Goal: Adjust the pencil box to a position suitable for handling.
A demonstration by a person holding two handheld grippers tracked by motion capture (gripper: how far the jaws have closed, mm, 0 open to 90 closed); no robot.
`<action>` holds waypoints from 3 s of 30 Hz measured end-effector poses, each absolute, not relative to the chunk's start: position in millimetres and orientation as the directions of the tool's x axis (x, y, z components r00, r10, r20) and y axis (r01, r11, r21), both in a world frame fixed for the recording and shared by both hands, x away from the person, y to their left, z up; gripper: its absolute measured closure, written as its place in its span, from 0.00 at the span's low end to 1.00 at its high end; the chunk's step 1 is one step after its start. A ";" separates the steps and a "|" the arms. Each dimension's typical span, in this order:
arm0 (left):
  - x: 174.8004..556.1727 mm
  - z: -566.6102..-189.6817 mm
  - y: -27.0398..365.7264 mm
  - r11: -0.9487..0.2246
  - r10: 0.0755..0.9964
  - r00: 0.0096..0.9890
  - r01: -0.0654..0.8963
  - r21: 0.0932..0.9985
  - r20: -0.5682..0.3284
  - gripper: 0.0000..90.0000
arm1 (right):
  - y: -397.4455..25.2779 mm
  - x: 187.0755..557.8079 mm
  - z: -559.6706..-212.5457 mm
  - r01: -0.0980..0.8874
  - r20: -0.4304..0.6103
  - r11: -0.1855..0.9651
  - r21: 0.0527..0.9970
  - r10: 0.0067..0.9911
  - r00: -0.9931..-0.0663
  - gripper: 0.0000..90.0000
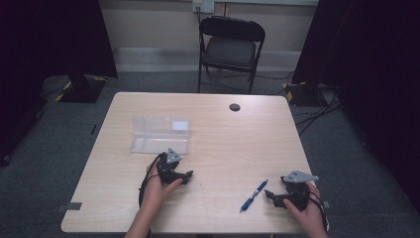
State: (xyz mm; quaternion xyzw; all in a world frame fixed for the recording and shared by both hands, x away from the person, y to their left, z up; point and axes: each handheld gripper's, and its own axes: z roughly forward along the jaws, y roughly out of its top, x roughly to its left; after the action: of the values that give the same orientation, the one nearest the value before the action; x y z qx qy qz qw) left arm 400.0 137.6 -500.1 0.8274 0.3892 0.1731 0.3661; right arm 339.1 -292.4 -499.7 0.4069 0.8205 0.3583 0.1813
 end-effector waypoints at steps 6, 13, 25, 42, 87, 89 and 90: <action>400.0 -500.2 137.4 -0.426 0.772 0.636 0.518 0.742 -0.002 0.22 | -292.4 339.1 -499.7 0.538 -0.006 0.413 0.735 0.797 -0.603 0.15; 400.2 -499.9 137.4 -0.424 0.776 0.631 0.518 0.743 0.003 0.24 | -292.5 339.3 -499.7 0.537 -0.007 0.413 0.736 0.798 -0.603 0.15; 424.2 -476.4 135.3 -0.370 0.816 0.577 0.518 0.771 0.003 0.37 | -292.4 339.2 -499.7 0.537 -0.007 0.412 0.736 0.798 -0.603 0.15; 463.2 -482.5 119.6 -0.369 0.853 0.521 0.560 0.742 0.031 0.53 | -292.3 339.3 -499.8 0.537 -0.007 0.412 0.736 0.798 -0.603 0.15; 417.2 -485.2 115.3 -0.432 0.784 0.620 0.585 0.686 -0.036 0.67 | -292.2 338.6 -499.7 0.536 -0.007 0.415 0.735 0.795 -0.606 0.15; 418.8 -485.4 113.0 -0.416 0.796 0.603 0.597 0.686 -0.042 0.58 | -292.2 338.6 -499.7 0.536 -0.007 0.415 0.735 0.795 -0.606 0.15; 420.3 -485.8 112.3 -0.411 0.800 0.599 0.597 0.689 -0.043 0.56 | -292.2 338.6 -499.8 0.536 -0.005 0.414 0.736 0.795 -0.607 0.15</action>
State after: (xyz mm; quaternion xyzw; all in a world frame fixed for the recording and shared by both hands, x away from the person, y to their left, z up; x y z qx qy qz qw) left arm 420.3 112.3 -485.8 0.8267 0.4224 0.1483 0.3408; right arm 338.6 -292.2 -499.8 0.4050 0.8213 0.3590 0.1803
